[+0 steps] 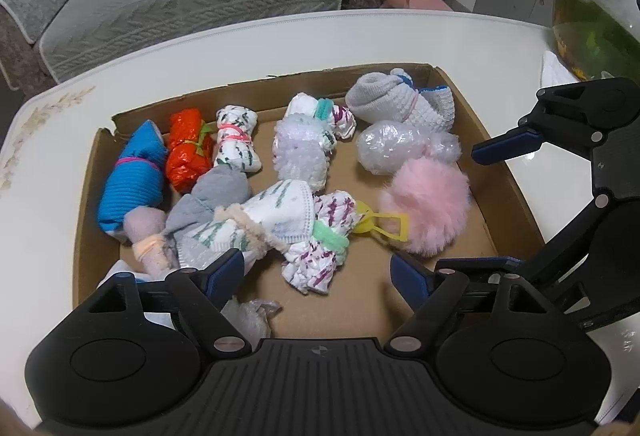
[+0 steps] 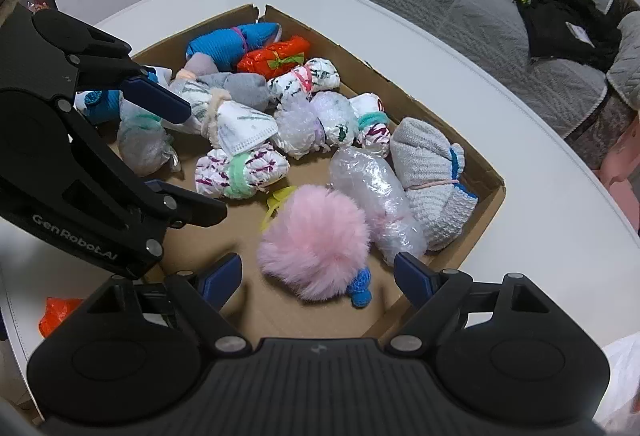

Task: Organize objects
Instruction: 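Lower the roll and pink sock into the tray and open both tools, then withdraw both tools from the tray toward the orange and bubble-wrapped bundles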

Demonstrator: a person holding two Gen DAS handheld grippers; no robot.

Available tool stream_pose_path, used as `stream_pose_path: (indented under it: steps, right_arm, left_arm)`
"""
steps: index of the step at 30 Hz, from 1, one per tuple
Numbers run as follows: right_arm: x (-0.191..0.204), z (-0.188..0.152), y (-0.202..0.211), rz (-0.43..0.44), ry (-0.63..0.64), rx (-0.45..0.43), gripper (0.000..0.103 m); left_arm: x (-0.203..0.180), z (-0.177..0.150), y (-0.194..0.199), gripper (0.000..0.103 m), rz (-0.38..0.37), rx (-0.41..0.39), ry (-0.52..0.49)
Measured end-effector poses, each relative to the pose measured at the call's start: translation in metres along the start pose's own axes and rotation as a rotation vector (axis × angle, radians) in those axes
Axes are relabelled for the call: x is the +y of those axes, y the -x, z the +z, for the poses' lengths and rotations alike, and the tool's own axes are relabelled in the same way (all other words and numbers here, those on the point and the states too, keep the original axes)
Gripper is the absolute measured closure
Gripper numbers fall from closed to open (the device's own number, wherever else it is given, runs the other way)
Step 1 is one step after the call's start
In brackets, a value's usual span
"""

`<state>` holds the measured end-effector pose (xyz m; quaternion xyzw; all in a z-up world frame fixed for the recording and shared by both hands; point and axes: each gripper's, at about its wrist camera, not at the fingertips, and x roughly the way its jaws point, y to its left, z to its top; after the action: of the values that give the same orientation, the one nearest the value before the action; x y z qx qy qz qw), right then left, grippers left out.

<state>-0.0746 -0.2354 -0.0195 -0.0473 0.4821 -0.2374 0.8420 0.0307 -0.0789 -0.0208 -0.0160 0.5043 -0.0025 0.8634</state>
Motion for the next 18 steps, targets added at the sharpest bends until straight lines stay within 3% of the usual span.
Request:
stream_pose_path:
  steps: [18]
  right_arm:
    - [0.017,-0.008,0.044,-0.012,-0.055,-0.066,0.02]
  left_arm:
    - [-0.006,-0.036,0.055,0.015,-0.02,-0.022,-0.033]
